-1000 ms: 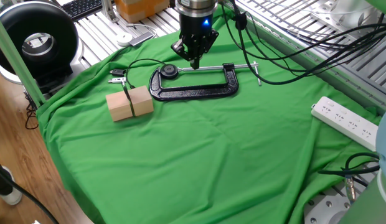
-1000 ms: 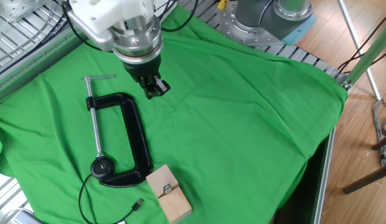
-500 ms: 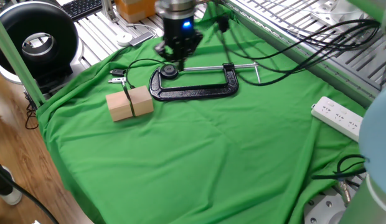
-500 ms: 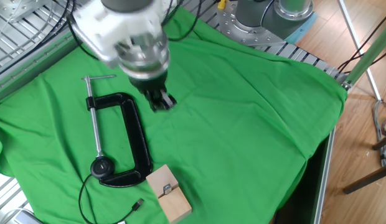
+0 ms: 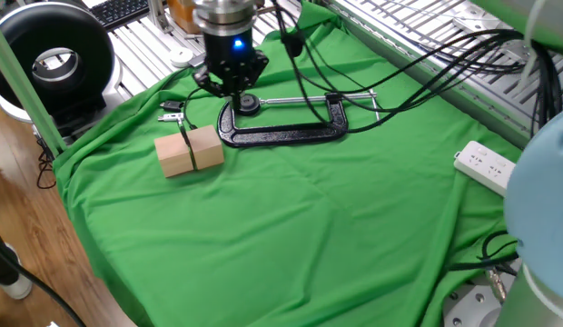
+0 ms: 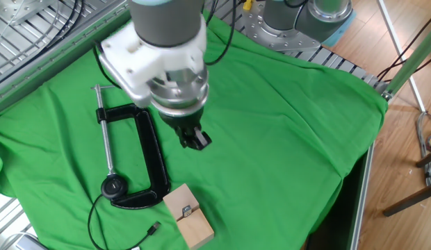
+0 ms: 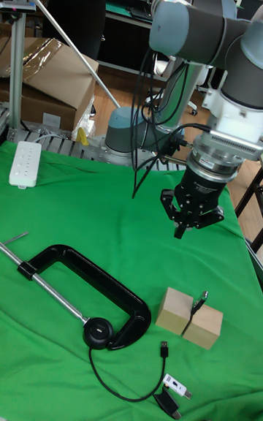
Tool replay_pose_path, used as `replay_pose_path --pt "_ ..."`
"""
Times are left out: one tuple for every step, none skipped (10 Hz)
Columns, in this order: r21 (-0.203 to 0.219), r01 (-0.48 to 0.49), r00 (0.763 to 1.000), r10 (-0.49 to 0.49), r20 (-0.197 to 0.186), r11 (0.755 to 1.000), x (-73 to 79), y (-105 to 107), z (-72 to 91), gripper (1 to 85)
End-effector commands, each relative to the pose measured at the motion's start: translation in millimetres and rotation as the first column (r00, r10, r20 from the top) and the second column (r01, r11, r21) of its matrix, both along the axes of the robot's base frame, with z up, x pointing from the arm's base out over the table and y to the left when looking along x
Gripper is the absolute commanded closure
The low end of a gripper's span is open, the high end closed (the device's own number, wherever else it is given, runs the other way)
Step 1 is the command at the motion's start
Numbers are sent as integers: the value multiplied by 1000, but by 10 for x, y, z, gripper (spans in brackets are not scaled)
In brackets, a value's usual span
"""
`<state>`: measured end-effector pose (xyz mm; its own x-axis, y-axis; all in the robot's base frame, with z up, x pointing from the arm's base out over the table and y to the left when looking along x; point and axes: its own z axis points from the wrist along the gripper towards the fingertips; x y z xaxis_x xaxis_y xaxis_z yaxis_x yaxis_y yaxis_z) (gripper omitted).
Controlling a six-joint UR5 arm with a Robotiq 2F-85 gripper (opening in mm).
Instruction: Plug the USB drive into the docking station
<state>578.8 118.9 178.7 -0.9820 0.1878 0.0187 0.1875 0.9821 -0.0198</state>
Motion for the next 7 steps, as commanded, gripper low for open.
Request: replay_pose_path --pt "-18 -101 995 101 16 995 73 32 13 793" --pt "-51 -123 991 125 43 991 156 -44 18 833" --pt "-31 -151 988 152 33 988 127 4 14 840" --pt "51 -122 992 121 25 991 76 211 13 840" --pt "58 -115 993 113 37 992 104 235 14 840" --pt "86 -88 996 87 21 992 139 453 67 833" --pt "58 -48 999 48 2 997 179 569 92 800"
